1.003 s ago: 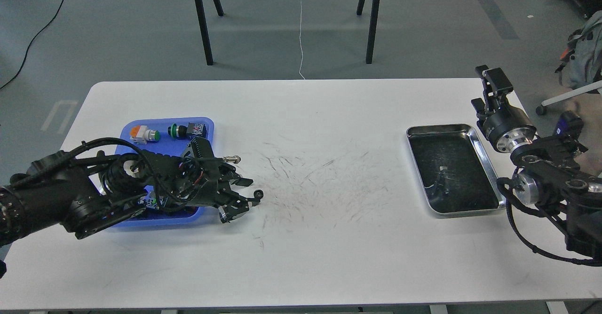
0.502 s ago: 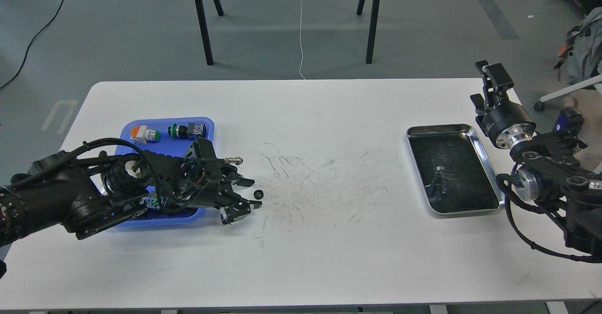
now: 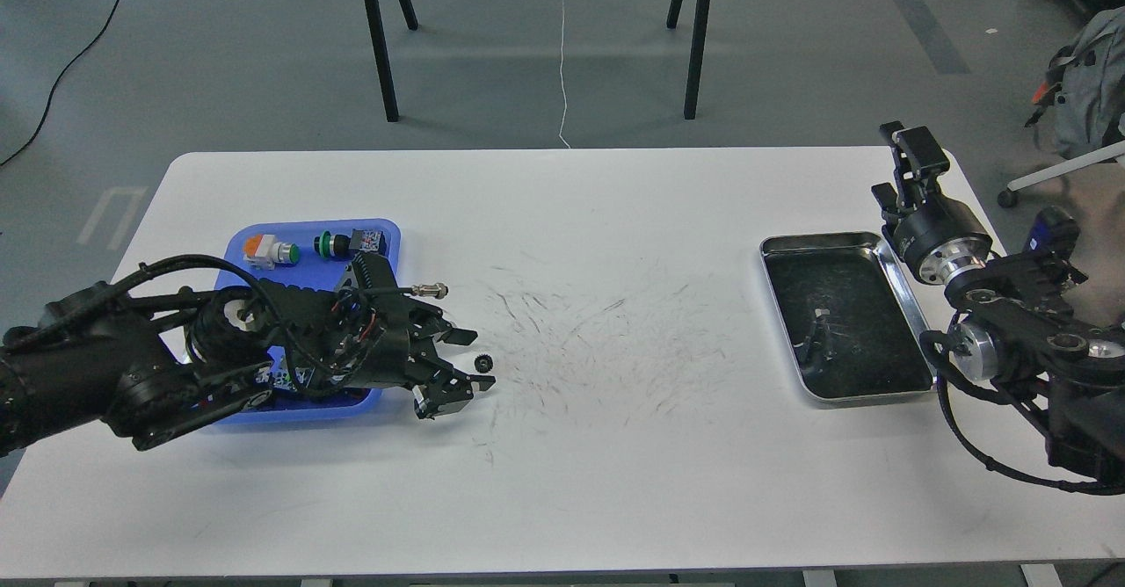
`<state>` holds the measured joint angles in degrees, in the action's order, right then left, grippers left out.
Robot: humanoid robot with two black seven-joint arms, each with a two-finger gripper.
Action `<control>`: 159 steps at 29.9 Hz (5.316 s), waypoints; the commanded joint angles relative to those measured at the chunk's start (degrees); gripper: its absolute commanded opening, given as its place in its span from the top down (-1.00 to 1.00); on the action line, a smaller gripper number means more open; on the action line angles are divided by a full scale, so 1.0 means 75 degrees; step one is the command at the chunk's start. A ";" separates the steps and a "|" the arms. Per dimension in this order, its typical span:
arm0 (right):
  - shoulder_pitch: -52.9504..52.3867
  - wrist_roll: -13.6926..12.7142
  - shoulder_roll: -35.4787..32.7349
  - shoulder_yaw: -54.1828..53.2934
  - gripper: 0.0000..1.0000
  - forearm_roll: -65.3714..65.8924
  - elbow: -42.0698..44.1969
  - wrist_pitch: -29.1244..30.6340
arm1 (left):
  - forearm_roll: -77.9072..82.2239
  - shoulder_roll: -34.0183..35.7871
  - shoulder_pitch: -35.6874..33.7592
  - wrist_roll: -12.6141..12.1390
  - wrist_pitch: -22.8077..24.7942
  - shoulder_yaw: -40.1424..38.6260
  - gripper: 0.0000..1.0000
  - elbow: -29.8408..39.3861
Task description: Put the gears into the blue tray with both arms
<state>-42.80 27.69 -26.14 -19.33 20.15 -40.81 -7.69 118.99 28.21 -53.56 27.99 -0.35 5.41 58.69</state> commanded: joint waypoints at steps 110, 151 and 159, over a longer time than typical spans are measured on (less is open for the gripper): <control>0.0012 -0.0001 0.0134 0.0034 -0.92 0.0231 -0.0008 -0.0053 | -0.1698 0.1595 0.0169 0.0002 -0.0844 0.0041 0.65 -0.2059; 0.0012 -0.0001 0.0145 0.0046 -0.92 0.0278 -0.0019 -0.0053 | -0.2108 0.1500 0.0356 0.0002 -0.0844 0.0006 0.27 -0.2341; -0.0047 -0.0001 0.0145 0.0034 -0.94 0.0266 -0.0078 -0.0064 | -0.3125 0.1512 0.0263 0.0002 -0.0832 -0.0064 0.07 -0.2317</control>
<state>-42.83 27.69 -25.04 -19.00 22.24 -41.02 -8.11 99.50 39.46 -51.01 28.00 -6.61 5.11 41.20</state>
